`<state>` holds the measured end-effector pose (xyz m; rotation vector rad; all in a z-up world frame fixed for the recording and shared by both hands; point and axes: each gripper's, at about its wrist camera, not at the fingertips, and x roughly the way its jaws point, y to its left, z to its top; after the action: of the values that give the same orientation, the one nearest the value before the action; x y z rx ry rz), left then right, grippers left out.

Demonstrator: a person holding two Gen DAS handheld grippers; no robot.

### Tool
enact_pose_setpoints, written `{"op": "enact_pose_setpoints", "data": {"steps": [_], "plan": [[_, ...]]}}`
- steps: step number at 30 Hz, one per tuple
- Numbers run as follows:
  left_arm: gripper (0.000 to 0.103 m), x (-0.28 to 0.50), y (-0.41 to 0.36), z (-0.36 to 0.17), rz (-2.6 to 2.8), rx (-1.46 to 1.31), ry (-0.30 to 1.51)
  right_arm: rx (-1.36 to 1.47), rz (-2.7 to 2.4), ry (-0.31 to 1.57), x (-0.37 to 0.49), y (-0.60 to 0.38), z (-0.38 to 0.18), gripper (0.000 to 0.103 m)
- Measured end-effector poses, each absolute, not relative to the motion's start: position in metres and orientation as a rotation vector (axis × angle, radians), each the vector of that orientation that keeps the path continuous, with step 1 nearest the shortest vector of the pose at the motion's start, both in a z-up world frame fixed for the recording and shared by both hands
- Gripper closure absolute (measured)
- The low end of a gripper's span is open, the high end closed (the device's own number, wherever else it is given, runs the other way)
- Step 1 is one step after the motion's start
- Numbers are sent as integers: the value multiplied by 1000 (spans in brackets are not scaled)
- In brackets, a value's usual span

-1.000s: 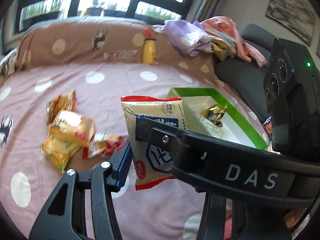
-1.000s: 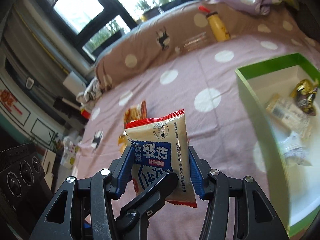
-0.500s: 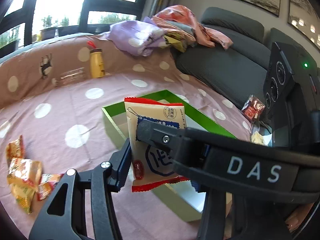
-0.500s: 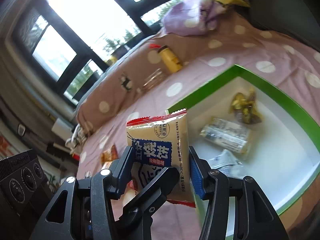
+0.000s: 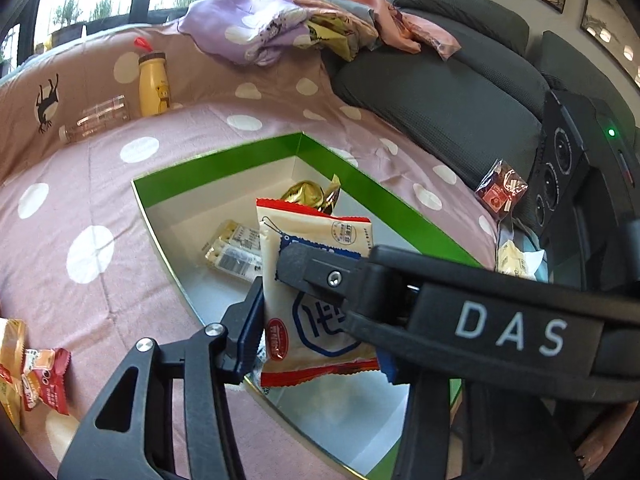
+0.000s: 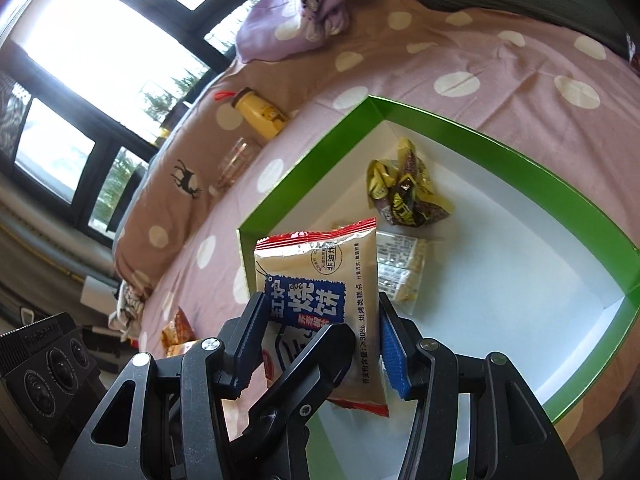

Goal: Organize snacks
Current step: 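Carry the biscuit pack into the green box and release it, then withdraw the right gripper from the box toward the snack pile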

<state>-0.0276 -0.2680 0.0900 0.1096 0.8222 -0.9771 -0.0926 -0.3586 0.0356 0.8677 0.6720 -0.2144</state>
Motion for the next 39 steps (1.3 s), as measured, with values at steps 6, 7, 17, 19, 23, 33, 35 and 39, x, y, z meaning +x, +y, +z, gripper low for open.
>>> {"op": "enact_pose_setpoints", "data": {"steps": [6,7,17,19,23,33,35,39], "plan": [[53,-25,-270,81,-962,91,877,857,-266,703,-90,-360,34,47],[52,-25,-269,82,-957,91,879,855,-271,704,-90,-360,33,47],[30,-34,-222,103,-891,46,806,764,-254,622,-91,-338,55,18],[24,-36,-207,109,-864,42,779,747,-239,613,-88,-331,58,17],[17,-34,-171,117,-778,40,749,703,-200,600,-80,-313,65,17],[14,-13,-65,105,-491,-47,777,529,-49,620,-50,-242,72,11],[14,-7,-46,94,-463,-94,797,503,-23,634,-42,-229,68,11],[14,2,-21,76,-402,-127,836,456,21,672,-28,-205,60,11]]}}
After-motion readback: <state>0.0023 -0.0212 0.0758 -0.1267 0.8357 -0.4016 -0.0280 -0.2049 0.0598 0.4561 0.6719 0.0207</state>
